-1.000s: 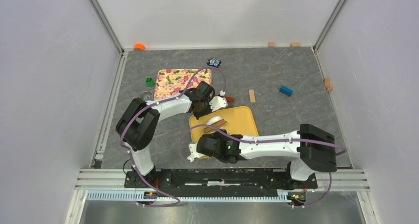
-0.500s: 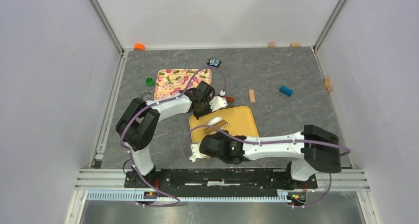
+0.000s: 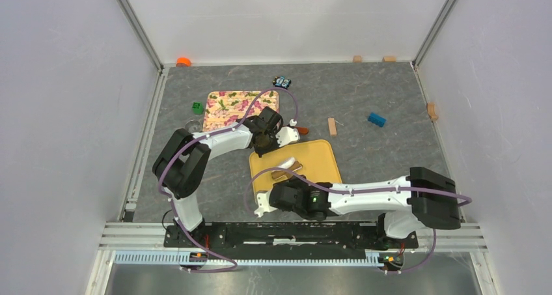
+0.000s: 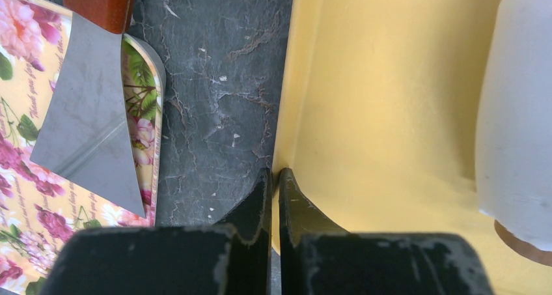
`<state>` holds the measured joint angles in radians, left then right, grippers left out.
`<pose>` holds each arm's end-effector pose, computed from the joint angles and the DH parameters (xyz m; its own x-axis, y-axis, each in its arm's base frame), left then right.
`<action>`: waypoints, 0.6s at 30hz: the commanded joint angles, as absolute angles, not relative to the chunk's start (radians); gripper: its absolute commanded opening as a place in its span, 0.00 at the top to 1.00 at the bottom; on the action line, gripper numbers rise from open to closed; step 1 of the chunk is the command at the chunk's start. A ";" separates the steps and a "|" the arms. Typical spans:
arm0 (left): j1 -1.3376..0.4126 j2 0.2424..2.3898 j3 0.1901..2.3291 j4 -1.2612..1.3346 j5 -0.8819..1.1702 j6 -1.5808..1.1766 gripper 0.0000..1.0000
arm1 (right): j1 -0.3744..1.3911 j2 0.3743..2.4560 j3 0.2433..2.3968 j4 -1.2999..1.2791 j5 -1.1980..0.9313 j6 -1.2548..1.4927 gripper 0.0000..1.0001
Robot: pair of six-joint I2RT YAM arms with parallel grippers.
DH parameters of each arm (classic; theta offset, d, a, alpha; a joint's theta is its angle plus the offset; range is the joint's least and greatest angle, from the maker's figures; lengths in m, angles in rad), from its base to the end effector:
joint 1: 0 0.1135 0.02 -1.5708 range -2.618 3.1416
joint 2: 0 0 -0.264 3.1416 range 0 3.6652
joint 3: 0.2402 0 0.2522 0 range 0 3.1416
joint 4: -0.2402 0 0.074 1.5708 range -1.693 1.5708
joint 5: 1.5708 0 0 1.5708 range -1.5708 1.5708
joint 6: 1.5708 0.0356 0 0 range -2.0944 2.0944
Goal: Roll out the dumpling wrappers from the dough
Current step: Flatten out the dough on the work surface.
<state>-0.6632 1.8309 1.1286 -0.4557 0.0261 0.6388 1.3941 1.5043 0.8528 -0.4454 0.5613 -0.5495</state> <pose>0.2812 -0.2209 0.1558 -0.2076 0.9186 -0.3363 0.9311 0.2910 0.2200 0.0681 0.2734 0.1834 0.2795 -0.9496 -0.1418 -0.7560 -0.1266 -0.6422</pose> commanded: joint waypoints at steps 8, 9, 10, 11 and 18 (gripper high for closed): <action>-0.658 1.957 1.058 -0.451 0.022 0.663 0.98 | 1.380 1.693 0.870 -0.740 0.239 -0.526 1.00; -0.659 1.957 1.058 -0.451 0.024 0.663 0.98 | 1.390 1.679 0.858 -0.756 0.239 -0.515 1.00; -0.658 1.955 1.057 -0.451 0.024 0.665 0.98 | 1.399 1.659 0.836 -0.775 0.233 -0.498 1.00; -0.658 1.956 1.057 -0.451 0.023 0.665 0.98 | 1.406 1.639 0.818 -0.791 0.223 -0.480 1.00; -0.658 1.953 1.055 -0.449 0.025 0.664 0.98 | 1.411 1.611 0.775 -0.794 0.205 -0.465 1.00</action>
